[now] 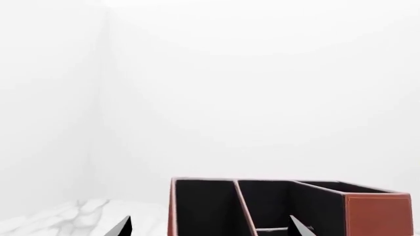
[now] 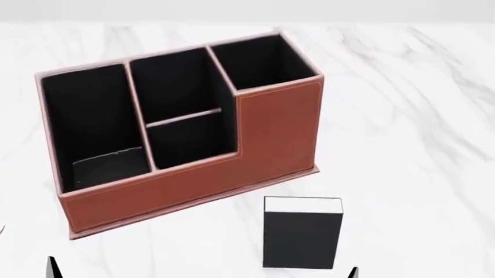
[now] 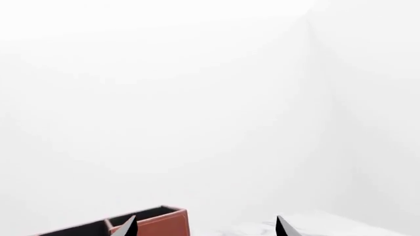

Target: Pick up the book and place it in the back compartment of the caddy.

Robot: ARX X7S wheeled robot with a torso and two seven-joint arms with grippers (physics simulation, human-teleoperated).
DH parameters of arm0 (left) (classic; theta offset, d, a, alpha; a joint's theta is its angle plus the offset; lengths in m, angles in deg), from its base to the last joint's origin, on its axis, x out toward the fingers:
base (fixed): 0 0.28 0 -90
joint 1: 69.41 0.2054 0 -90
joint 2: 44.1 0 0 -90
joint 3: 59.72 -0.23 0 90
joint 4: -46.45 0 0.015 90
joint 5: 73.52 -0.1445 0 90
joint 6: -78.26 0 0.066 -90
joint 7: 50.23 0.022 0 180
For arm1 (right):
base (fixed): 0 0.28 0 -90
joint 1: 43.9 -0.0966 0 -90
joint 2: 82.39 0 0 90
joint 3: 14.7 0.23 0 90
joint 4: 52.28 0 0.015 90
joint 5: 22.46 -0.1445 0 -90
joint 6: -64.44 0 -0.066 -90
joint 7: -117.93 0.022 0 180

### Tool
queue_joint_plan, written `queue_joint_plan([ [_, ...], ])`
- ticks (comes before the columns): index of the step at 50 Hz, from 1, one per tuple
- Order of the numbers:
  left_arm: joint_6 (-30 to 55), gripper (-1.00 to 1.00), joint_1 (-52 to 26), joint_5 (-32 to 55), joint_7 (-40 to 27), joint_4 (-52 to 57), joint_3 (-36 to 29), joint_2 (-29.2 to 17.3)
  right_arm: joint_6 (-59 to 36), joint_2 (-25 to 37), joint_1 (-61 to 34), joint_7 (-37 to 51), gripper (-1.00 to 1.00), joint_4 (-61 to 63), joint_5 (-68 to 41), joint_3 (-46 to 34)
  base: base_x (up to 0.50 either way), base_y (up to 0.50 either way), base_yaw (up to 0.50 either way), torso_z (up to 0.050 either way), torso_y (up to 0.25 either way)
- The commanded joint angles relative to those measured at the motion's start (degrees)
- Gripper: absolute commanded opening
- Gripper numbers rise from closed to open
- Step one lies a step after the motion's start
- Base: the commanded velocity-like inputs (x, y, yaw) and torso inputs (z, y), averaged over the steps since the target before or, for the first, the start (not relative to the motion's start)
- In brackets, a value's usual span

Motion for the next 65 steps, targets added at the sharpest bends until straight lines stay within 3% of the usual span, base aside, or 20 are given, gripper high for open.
queue_joint_plan([
  [1,0.0,1.0,-0.2,0.0,-0.4,-0.1,-0.3,-0.3,0.3,0.2,0.0,0.3,1.0,-0.1,0.0,-0.3,0.17,-0.01,0.0,0.0,0.0],
  [65,-0.3,1.0,-0.7,0.3,-2.6,-0.5,-1.8,-1.6,1.6,1.4,0.0,1.9,1.0,-0.2,0.2,-1.6,0.16,-0.01,0.0,0.0,0.0],
])
